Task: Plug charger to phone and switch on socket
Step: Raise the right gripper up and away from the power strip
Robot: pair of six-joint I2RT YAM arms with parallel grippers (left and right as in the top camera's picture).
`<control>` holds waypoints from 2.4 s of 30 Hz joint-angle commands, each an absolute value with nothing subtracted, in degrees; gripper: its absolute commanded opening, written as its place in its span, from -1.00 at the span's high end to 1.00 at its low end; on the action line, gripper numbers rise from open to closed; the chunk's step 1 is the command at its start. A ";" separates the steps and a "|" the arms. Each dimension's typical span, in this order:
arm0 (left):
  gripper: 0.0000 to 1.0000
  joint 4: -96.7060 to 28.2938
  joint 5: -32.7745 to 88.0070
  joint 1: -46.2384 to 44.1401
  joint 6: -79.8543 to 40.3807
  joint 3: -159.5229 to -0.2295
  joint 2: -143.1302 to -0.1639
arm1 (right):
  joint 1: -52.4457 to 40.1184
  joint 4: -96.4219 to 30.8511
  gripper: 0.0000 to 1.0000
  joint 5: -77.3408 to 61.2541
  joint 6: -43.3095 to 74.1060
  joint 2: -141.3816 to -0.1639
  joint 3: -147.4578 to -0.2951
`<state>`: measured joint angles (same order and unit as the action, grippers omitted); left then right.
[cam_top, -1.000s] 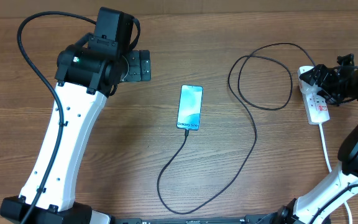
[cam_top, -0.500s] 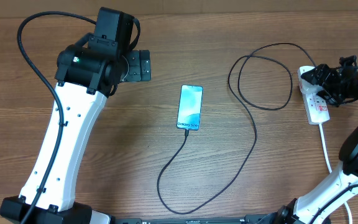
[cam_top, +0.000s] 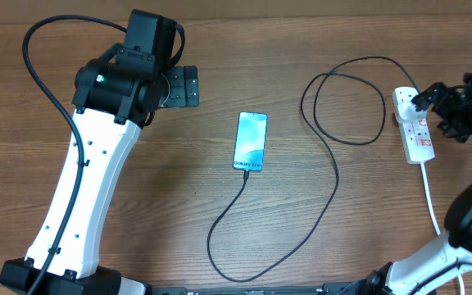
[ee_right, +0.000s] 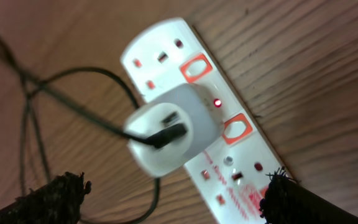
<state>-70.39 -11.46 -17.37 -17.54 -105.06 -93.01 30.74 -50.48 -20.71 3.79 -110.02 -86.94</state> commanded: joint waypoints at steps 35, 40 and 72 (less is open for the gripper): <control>-0.99 -70.48 -12.60 -17.26 -16.49 -106.24 -92.51 | 26.46 -63.57 -1.00 -9.45 8.14 -73.69 -88.20; -0.99 -70.48 -12.60 -17.26 -16.49 -106.24 -92.51 | 26.46 -63.57 -1.00 -9.45 8.14 -73.69 -88.20; -0.99 -70.48 -12.60 -17.26 -16.49 -106.24 -92.51 | 26.46 -63.57 -1.00 -9.45 8.14 -73.69 -88.20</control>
